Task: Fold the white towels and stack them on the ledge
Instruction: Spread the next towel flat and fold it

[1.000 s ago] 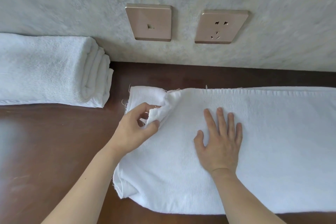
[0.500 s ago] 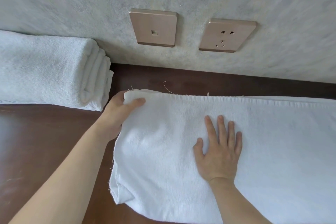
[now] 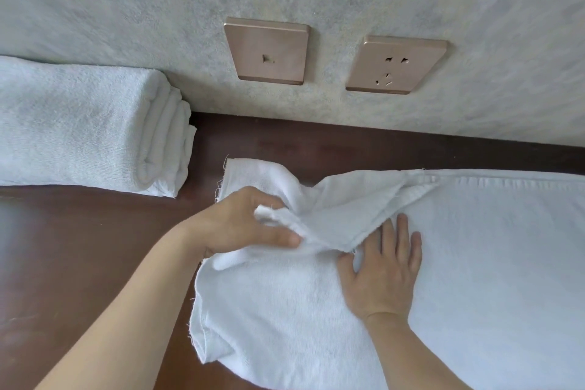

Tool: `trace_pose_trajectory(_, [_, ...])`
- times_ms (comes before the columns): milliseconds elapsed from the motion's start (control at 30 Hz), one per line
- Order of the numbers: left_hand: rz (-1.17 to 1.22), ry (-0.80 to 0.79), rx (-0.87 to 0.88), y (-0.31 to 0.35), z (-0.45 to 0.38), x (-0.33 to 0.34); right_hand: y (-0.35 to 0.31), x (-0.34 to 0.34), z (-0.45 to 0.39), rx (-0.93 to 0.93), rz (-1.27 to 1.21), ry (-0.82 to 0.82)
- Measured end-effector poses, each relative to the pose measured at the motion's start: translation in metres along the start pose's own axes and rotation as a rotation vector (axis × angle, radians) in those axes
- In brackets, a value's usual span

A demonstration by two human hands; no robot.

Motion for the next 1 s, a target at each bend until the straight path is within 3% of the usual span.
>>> trace_pose_trajectory(100, [-0.284, 0.432, 0.079, 0.001, -0.011, -0.027, 0.000, 0.000, -0.001, 0.006, 0.005, -0.010])
trace_pose_trajectory(200, [-0.576, 0.627, 0.148, -0.002, -0.021, -0.049, -0.001, 0.000, -0.002, 0.020, -0.008, -0.045])
trace_pose_trajectory(300, [-0.720, 0.643, 0.129, -0.005, -0.028, -0.062, 0.000, 0.001, -0.002, 0.021, 0.007, -0.071])
trace_pose_trajectory(367, [-0.693, 0.572, 0.103, -0.007, -0.030, -0.068, 0.001, 0.002, -0.002, 0.025, 0.005, -0.074])
trace_pose_trajectory(533, [-0.137, 0.299, 0.000, -0.007, -0.020, -0.078, 0.002, 0.004, -0.001, 0.025, 0.008, -0.083])
trace_pose_trajectory(667, [-0.071, 0.080, -0.115, -0.006, -0.012, -0.070, 0.002, 0.005, -0.001, 0.029, 0.010, -0.085])
trace_pose_trajectory(733, [-0.105, 0.195, -0.017, 0.001, -0.010, -0.080, 0.002, 0.005, 0.000, 0.028, 0.013, -0.089])
trace_pose_trajectory(800, [-0.257, 0.502, 0.122, 0.007, -0.007, -0.094, 0.002, 0.005, -0.001, 0.024, 0.013, -0.092])
trace_pose_trajectory(867, [-0.427, 0.716, 0.121, 0.008, -0.005, -0.089, 0.002, 0.006, -0.001, 0.027, 0.015, -0.097])
trace_pose_trajectory(1000, [-0.308, 0.762, 0.184, -0.003, -0.011, -0.073, 0.003, 0.006, 0.000, 0.035, 0.011, -0.089])
Point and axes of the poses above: each hand's wrist, its own z-axis away from the middle knuckle, its own x-axis out of the palm, y = z × x, the point moved 7 cm from there along -z, towards the middle knuckle, and after that the axes turned 2 degrees about z, right-handed, at the moved point
